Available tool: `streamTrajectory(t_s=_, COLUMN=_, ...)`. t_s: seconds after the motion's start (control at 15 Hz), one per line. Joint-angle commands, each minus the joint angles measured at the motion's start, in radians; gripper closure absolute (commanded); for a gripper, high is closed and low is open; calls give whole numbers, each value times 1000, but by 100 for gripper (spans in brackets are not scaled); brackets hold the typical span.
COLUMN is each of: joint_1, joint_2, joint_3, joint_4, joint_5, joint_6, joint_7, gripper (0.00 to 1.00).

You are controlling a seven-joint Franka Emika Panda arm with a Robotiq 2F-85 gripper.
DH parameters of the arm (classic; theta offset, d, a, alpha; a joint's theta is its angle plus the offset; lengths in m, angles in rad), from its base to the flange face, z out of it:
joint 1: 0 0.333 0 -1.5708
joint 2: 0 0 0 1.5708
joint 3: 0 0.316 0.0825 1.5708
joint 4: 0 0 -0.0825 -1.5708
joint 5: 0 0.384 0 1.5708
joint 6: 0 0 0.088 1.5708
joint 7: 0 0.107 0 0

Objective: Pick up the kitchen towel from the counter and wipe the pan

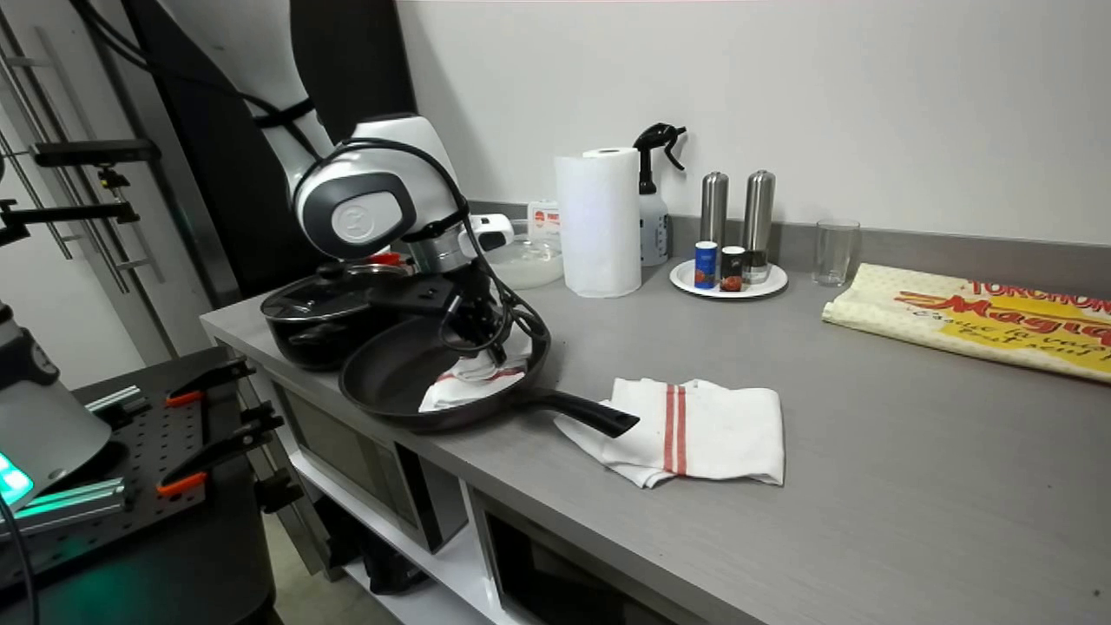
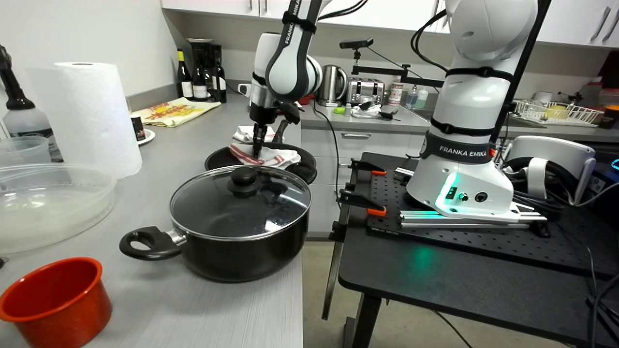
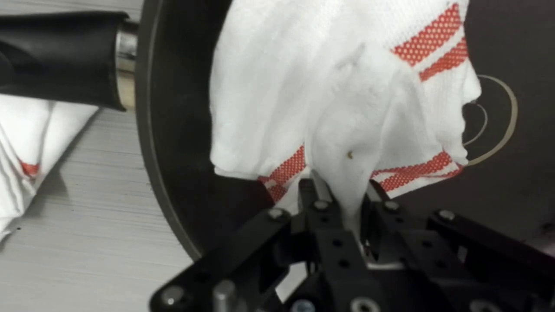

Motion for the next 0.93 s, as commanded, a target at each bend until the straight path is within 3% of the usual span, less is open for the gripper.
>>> streamTrajectory(t_s=0.0, joint_1=19, joint_2=-5, joint_3=16, joint_4=-20, joint_5=1, joint_6=-20, joint_7=6, gripper=96)
streamTrajectory(t_s=0.4, joint_1=53, joint_2=-13, joint_3=35, joint_4=-64, joint_5=-13, joint_6=-23, joint_7=-5, gripper=96)
streamTrajectory(t_s=0.87, joint_1=29, joint_2=-45, joint_3=134, joint_4=-137, joint_5=-20, joint_6=-56, joint_7=-52, gripper=96)
